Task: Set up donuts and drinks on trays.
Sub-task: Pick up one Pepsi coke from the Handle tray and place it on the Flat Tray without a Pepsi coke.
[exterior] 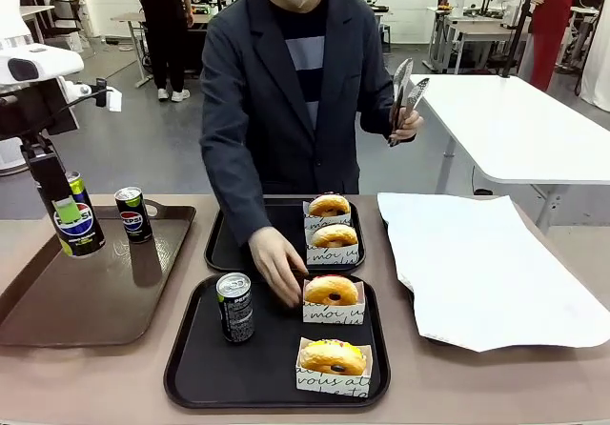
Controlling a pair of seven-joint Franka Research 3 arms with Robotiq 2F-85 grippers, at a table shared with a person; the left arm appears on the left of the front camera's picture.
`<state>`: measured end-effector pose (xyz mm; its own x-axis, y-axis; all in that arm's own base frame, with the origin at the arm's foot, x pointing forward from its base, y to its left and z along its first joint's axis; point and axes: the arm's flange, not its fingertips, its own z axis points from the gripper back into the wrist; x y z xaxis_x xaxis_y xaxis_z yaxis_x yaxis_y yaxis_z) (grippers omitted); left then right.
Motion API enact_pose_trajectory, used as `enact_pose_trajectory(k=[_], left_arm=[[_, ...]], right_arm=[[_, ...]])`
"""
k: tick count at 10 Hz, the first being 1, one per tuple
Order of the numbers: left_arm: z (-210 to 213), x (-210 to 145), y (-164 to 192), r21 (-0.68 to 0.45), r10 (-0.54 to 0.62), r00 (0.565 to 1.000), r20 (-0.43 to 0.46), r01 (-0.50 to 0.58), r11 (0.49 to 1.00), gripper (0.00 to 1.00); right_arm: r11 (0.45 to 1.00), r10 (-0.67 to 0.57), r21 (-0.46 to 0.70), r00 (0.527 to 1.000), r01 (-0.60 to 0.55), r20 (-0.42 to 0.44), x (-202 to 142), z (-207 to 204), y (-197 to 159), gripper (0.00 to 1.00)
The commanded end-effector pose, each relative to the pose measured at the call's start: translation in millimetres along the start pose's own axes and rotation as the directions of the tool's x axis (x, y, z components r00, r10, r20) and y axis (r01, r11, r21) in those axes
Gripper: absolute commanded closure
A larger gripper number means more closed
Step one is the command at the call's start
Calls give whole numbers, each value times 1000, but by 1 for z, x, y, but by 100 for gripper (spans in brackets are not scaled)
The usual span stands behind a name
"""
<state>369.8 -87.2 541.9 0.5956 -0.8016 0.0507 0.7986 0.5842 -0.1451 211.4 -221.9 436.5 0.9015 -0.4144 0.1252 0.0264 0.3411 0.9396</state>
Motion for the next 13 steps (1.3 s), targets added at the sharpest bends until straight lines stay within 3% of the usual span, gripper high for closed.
enact_pose_trajectory(k=[1, 3, 5, 9, 13], left_arm=[[6, 5, 1, -14, 7, 1000, 8, -7, 1000, 41], [-2, 3, 0, -4, -5, 1000, -5, 5, 1000, 41], [-11, 62, -6, 85, -2, 1000, -15, 3, 996, 41], [-58, 181, 5, 127, 37, 998, -52, -30, 991, 41], [-112, 245, 25, 207, 91, 995, 35, -96, 974, 41]], right_arm=[[1000, 14, 16, 1000, -14, 2, 1, 0, 0, 0], [1000, 14, 16, 1000, -14, 2, 1, 0, 0, 0], [1000, 14, 16, 1000, -14, 2, 1, 0, 0, 0], [1000, 14, 16, 1000, -14, 2, 1, 0, 0, 0], [1000, 14, 16, 1000, -14, 2, 1, 0, 0, 0]])
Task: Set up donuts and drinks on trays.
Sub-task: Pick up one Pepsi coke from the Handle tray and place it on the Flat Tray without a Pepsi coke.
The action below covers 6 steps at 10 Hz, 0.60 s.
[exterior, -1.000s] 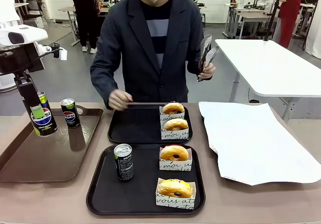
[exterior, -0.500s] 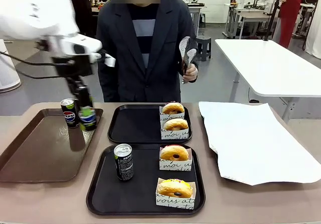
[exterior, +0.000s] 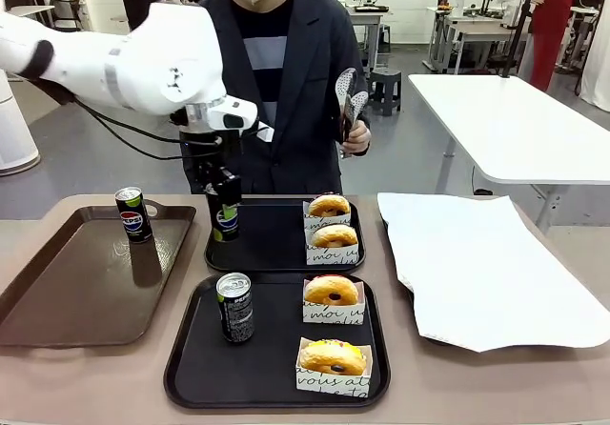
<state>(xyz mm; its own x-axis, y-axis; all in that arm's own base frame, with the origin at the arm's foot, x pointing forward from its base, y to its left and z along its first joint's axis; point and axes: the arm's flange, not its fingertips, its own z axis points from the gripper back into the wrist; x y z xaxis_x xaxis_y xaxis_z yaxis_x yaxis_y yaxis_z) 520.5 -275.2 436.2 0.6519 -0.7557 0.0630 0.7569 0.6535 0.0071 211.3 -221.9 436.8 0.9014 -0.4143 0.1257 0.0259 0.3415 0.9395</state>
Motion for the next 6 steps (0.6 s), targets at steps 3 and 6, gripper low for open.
enact_pose_trajectory(k=[3, 6], left_arm=[[-29, 34, 12, 52, 49, 999, 8, -50, 997, 41], [-46, 40, 16, 20, 47, 999, 27, -47, 999, 41]], right_arm=[[1000, 13, 16, 1000, -13, 2, 1, 0, 0, 0], [1000, 13, 16, 1000, -13, 2, 1, 0, 0, 0]])
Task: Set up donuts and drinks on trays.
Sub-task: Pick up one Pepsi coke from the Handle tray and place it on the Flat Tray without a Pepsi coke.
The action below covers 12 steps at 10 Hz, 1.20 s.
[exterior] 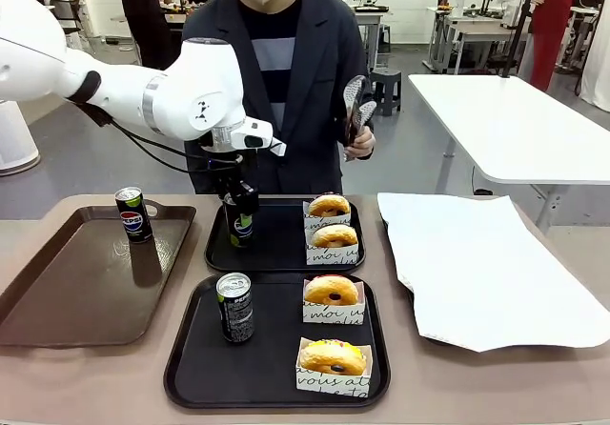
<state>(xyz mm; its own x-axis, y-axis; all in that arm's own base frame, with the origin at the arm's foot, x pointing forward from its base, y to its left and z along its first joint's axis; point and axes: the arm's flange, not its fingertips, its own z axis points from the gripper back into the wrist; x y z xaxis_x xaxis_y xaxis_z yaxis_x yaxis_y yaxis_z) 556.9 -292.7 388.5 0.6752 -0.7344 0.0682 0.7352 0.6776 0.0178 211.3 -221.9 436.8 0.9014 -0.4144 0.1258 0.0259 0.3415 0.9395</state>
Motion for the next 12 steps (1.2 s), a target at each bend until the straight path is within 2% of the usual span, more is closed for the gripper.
enact_pose_trajectory(k=[1, 6, 7, 10, 11, 12], left_arm=[[0, 6, 1, -3, 18, 1000, 24, -18, 1000, 41], [-6, 4, 5, -22, 24, 1000, 3, -24, 999, 41], [-6, 3, 5, -32, 26, 1000, -2, -26, 999, 0], [13, -5, -2, -66, 15, 1000, 14, -14, 998, 0], [22, -11, -7, -68, 20, 1000, 21, -18, 998, 10], [31, -18, -11, -76, 31, 999, 17, -29, 997, 1]], right_arm=[[1000, 13, 16, 1000, -13, 2, 1, 0, 0, 0], [1000, 13, 16, 1000, -13, 2, 1, 0, 0, 0], [1000, 13, 16, 1000, -13, 2, 1, 0, 0, 0], [1000, 13, 16, 1000, -13, 2, 1, 0, 0, 0], [1000, 13, 16, 1000, -13, 2, 1, 0, 0, 0], [1000, 13, 16, 1000, -13, 2, 1, 0, 0, 0]])
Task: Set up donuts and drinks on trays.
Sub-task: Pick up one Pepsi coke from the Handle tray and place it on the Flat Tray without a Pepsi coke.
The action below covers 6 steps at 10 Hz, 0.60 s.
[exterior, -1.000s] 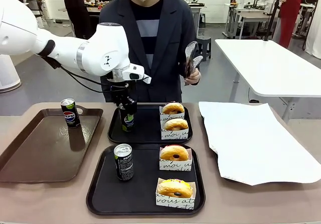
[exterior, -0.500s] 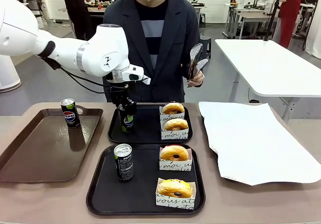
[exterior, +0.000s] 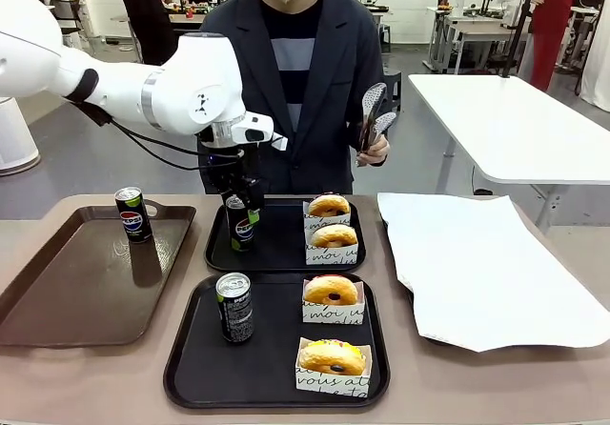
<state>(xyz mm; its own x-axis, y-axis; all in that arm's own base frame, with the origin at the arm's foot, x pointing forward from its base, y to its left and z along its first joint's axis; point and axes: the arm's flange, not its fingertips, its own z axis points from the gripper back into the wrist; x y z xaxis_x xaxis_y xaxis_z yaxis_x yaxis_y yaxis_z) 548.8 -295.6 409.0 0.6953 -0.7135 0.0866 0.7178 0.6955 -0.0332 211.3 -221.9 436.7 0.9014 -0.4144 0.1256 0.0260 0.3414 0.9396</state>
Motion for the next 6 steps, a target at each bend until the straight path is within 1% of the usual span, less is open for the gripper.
enact_pose_trajectory(k=[1, 4, 6], left_arm=[[21, -23, -6, -28, 20, 1000, -7, -21, 999, 0], [56, -46, -9, -34, 62, 998, -14, -62, 998, 0], [70, -65, -15, -53, 82, 996, -30, -84, 995, 0]], right_arm=[[1000, 13, 16, 1000, -13, 2, 1, 0, 0, 0], [1000, 13, 16, 1000, -13, 2, 1, 0, 0, 0], [1000, 13, 16, 1000, -13, 2, 1, 0, 0, 0]])
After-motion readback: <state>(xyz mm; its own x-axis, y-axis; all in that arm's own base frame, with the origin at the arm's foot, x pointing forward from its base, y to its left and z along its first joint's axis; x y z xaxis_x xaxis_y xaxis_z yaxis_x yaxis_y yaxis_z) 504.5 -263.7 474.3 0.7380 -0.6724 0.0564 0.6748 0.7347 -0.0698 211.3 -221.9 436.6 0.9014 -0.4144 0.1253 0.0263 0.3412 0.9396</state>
